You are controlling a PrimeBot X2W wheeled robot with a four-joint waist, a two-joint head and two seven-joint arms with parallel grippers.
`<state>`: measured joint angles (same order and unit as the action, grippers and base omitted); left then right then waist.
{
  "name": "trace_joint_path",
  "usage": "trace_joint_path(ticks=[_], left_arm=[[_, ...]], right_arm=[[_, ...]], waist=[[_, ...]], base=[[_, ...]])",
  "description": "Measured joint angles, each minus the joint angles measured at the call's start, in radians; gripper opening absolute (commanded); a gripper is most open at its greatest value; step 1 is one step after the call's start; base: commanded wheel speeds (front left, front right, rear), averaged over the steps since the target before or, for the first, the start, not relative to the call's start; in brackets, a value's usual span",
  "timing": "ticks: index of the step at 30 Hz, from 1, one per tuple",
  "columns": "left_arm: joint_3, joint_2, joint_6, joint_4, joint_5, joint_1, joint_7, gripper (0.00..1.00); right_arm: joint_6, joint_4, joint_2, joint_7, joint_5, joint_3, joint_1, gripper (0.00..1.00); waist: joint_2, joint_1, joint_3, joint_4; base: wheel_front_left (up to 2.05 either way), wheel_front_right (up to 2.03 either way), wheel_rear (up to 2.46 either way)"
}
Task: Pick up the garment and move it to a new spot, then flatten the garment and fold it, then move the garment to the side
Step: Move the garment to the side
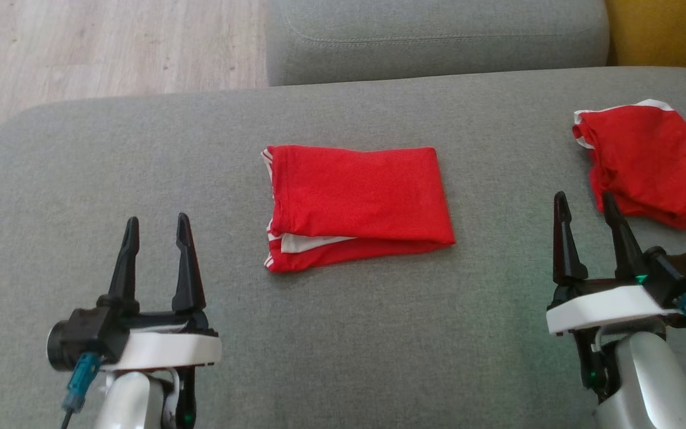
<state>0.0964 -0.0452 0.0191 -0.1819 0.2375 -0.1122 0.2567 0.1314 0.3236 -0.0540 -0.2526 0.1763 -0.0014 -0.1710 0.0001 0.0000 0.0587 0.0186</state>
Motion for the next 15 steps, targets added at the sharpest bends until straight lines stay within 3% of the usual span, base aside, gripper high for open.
trace_joint_path(ticks=[9,15], left_arm=[[0.022,0.0,0.008,0.001,-0.001,-0.013,0.0,1.0],[0.038,0.0,0.016,-0.007,-0.002,-0.059,0.0,1.0]], right_arm=[[0.0,0.05,0.0,0.004,-0.035,0.008,-0.018,1.0],[0.0,0.161,0.0,0.08,-0.033,0.044,-0.155,1.0]], waist=[[0.0,0.0001,0.048,0.032],[0.0,0.0002,0.108,0.071]], base=[[0.0,0.0,0.0],[0.0,0.0,0.0]])
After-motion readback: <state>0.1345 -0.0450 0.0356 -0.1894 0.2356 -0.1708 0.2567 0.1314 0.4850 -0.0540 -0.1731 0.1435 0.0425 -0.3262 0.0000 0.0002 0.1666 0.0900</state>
